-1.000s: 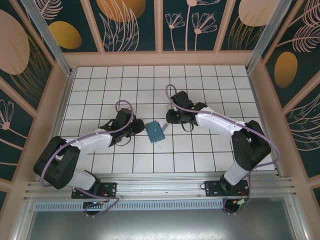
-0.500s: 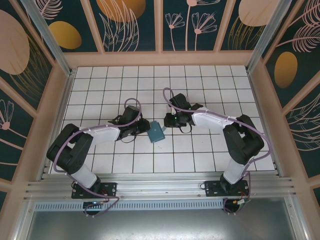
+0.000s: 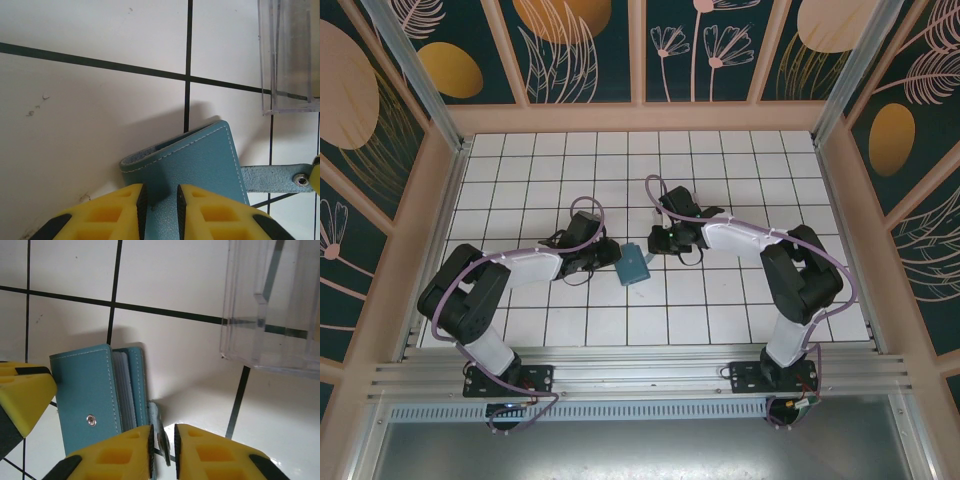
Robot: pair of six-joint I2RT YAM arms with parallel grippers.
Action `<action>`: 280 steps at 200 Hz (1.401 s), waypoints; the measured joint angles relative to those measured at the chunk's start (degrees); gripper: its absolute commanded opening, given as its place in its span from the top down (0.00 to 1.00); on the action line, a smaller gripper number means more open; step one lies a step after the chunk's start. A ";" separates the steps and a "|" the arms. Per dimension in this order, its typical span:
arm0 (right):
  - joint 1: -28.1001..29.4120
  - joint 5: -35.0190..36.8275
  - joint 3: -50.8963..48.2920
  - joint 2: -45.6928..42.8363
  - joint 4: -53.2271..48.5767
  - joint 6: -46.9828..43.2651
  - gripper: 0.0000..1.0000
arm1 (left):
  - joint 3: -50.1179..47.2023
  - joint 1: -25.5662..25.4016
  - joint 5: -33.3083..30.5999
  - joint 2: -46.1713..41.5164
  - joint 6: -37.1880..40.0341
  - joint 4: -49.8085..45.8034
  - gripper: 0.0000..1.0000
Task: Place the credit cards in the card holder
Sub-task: Close the button on the card holder.
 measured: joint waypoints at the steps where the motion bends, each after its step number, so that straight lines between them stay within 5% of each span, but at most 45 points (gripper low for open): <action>1: 0.00 -0.02 0.00 0.02 0.00 0.02 0.85 | 0.00 0.00 0.00 0.00 -0.02 0.00 0.74; 87: 0.00 -1.68 0.00 0.15 0.17 -0.24 0.94 | 0.04 0.00 0.00 0.02 0.00 -0.02 0.74; 280: 5.84 -5.68 3.80 5.84 3.08 1.62 0.95 | 0.24 -0.37 -0.07 0.35 -0.04 0.46 0.74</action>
